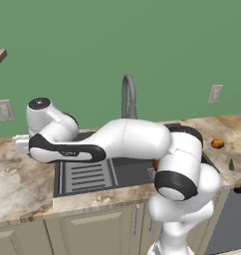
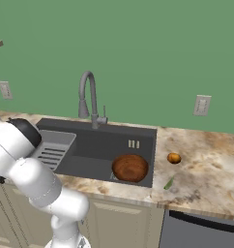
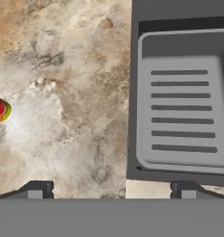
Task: Remove the mango and lemon wedge from the sink. Then move the bowl and cup from the counter to the sink for washing.
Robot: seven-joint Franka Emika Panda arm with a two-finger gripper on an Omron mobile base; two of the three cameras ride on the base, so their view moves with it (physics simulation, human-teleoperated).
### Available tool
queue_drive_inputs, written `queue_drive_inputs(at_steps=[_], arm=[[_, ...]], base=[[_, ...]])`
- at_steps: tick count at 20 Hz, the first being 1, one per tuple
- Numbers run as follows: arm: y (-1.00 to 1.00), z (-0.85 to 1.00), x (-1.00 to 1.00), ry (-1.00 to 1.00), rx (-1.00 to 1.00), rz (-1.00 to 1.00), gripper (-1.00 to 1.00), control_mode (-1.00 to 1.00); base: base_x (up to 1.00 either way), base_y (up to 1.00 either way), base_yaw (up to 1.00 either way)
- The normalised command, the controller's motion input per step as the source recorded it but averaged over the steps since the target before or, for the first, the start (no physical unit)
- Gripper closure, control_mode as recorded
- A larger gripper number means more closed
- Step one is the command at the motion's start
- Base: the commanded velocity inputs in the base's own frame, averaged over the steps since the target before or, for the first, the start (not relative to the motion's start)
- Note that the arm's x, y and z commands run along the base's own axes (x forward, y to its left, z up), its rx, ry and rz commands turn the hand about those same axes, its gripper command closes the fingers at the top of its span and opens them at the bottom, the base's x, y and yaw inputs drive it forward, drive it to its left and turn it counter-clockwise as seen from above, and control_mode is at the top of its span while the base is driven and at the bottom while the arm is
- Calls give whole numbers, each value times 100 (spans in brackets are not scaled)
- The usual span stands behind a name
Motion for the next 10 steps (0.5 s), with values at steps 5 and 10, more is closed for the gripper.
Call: queue_drive_inputs(at_steps=[5, 10], arm=[[18, 6, 0, 0, 3, 0, -100, -100], [22, 4, 0, 0, 7, 0, -100, -100]], base=[[0, 0, 0], [0, 0, 0]])
